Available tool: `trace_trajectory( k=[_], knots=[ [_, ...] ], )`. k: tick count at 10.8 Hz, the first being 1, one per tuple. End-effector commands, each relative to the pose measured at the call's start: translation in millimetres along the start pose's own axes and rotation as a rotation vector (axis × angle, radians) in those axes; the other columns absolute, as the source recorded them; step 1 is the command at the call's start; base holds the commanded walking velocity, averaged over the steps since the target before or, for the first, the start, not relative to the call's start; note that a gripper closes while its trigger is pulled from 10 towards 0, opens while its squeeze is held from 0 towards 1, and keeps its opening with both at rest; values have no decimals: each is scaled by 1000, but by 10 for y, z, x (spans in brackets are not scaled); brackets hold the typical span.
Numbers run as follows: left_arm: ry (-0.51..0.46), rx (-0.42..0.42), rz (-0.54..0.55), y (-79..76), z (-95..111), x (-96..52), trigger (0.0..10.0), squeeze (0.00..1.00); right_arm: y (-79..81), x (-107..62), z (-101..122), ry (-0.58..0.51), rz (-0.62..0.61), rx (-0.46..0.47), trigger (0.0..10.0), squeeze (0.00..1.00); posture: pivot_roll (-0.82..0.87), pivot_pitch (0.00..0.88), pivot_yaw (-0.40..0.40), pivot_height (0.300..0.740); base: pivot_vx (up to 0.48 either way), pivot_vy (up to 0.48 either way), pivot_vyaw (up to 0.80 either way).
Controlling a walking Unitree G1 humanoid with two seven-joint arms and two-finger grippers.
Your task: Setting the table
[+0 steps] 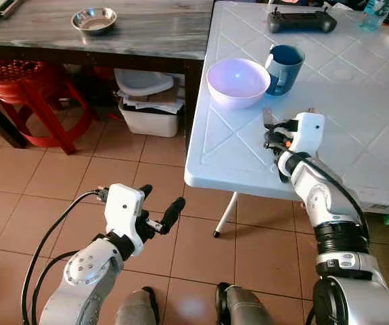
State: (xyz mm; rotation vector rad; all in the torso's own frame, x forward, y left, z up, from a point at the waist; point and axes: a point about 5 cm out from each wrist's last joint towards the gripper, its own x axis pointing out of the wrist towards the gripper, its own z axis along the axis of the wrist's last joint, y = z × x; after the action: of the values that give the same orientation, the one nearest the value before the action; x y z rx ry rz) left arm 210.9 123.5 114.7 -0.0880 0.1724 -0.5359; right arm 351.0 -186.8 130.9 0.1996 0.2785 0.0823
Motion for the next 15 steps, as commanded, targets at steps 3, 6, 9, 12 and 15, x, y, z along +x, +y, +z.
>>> trace_trajectory(
  k=[3, 6, 9, 12, 15],
  knots=[
    [3, 60, 140, 146, -16, -30, 10000, 0, 35, -163, -569, 233, -55, 136, 0, 0, 18, 204, 32, 740, 0, 0, 0],
    [-3, 137, 359, 437, 1, -1, 10000, 0, 528, -322, -466, 137, 121, 109, 0, 0, 14, 186, 26, 740, 0, 320, 0],
    [-14, 162, 490, 578, -27, 23, 10000, 0, 694, -427, -307, -2, 197, 5, 0, 0, -8, 151, 27, 740, 0, 480, 0],
    [-63, 179, 567, 625, -16, 52, 10000, 0, 581, -456, -145, -151, 127, -72, 0, 0, -13, 122, 31, 740, 91, 436, 0],
    [-108, 193, 573, 645, 63, 122, 10000, 0, 582, -392, -56, -202, 111, -97, 0, 0, -11, 118, 26, 740, 326, 350, 0]
  ],
)
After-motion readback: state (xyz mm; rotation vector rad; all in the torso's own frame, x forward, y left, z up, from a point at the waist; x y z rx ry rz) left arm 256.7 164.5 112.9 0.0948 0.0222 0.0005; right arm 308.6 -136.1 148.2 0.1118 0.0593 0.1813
